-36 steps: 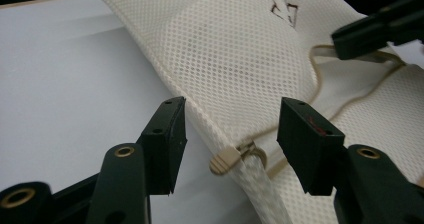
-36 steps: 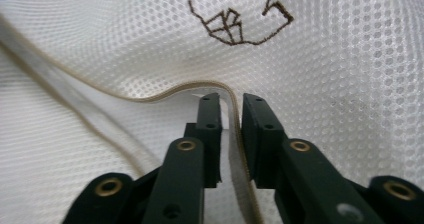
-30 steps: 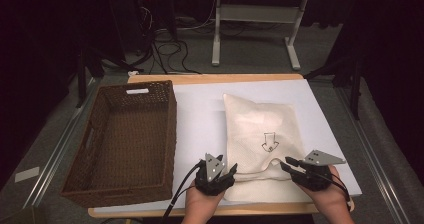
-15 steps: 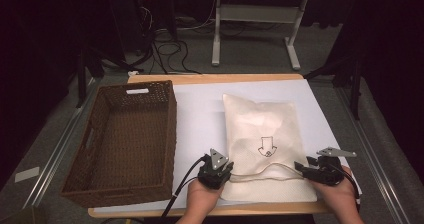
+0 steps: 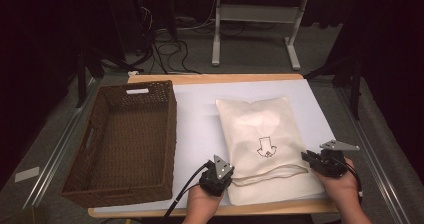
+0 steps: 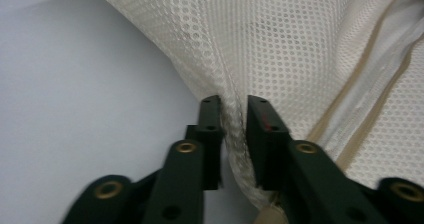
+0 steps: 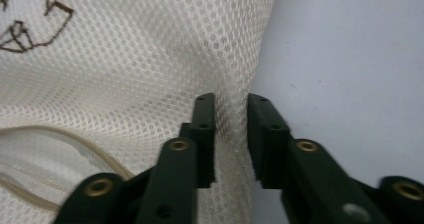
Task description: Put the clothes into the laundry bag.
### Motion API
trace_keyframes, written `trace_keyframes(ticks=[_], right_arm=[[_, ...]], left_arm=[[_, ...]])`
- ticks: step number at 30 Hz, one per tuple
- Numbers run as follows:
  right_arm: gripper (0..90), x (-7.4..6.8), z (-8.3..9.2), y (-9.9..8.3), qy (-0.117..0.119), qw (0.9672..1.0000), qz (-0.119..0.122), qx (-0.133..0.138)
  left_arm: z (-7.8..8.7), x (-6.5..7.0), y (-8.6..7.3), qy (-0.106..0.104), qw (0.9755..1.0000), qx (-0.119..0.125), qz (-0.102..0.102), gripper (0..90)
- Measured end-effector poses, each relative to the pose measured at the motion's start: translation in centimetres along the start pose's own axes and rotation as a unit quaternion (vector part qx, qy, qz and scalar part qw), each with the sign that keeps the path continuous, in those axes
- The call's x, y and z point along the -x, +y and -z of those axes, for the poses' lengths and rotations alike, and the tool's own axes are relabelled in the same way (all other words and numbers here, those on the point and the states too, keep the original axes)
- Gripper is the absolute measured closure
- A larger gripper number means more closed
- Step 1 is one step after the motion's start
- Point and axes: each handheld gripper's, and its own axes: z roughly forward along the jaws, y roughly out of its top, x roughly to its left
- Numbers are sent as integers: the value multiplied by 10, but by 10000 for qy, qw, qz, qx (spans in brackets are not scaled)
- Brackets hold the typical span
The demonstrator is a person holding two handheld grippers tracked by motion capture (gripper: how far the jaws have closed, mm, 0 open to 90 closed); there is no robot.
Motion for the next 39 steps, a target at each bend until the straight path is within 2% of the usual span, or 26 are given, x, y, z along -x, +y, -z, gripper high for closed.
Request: trace_keyframes(ticks=[2, 4, 9, 10, 11, 12, 13, 16, 17, 21, 24, 39], right_arm=[[617, -2, 7, 1, 78, 9998, 7, 202], [503, -5, 15, 3, 143, 9987, -22, 489], [240, -16, 29, 8, 145, 9929, 174, 1164], [240, -16, 29, 8, 145, 9929, 174, 1164], [172, -22, 34, 11, 179, 9909, 192, 1322], [172, -22, 34, 11, 179, 9909, 192, 1322], [129, -29, 38, 14, 232, 9882, 230, 1497], [28, -40, 43, 17, 298, 9865, 330, 1574], [8, -43, 44, 17, 342, 9865, 367, 1558], [4, -56, 49, 18, 421, 9843, 538, 1628], [4, -62, 47, 18, 485, 9848, 603, 1556], [4, -62, 46, 17, 457, 9845, 598, 1581]], left_arm=[[7, -4, 1, 60, 9998, 166, 45, 593], [16, -6, 3, 255, 9989, 394, -25, 492], [39, -11, 10, 567, 9952, 797, -100, 299], [39, -11, 10, 567, 9952, 797, -100, 264], [46, -12, 12, 686, 9943, 778, -260, 224], [46, -12, 12, 686, 9943, 778, -260, 173], [50, -13, 15, 747, 9945, 614, -414, 121], [55, -14, 16, 689, 9950, 591, -416, 0], [61, -14, 15, 597, 9952, 672, -383, 0], [69, -13, 13, 525, 9951, 768, -346, 0], [70, -15, 13, 515, 9952, 780, -301, 0], [70, -20, 13, 570, 9953, 760, -193, 0]])
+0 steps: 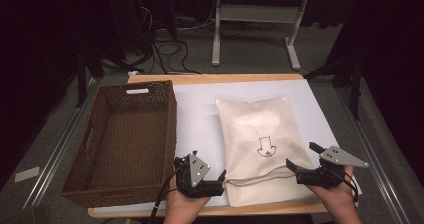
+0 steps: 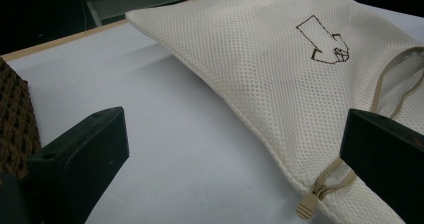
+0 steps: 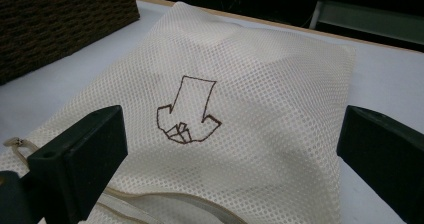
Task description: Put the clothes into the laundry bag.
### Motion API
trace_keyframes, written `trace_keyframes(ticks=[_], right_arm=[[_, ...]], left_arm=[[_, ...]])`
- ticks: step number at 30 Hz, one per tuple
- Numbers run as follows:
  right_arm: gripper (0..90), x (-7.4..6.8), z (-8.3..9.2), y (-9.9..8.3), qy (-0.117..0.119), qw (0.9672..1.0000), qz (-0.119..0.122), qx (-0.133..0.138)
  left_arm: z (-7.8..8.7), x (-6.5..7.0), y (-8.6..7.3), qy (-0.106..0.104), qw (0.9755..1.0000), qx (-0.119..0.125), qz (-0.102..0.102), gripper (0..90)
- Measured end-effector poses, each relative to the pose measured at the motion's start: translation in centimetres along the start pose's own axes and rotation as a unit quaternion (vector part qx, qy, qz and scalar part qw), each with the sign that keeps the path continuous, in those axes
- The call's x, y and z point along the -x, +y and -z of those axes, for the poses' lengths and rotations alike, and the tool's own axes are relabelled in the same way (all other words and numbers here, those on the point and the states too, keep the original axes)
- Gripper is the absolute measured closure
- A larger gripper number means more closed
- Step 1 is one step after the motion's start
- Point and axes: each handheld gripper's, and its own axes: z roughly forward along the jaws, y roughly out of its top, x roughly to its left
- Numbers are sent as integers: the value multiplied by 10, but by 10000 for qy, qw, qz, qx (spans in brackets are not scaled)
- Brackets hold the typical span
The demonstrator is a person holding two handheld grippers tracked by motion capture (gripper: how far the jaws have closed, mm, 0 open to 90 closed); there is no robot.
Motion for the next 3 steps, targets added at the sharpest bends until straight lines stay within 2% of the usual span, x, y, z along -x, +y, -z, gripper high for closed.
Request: trace_keyframes(ticks=[3], right_arm=[[4, 0, 0, 0, -5, 10000, 6, 5]], left_arm=[[-1, -1, -1, 5, 10000, -44, 11, 0]])
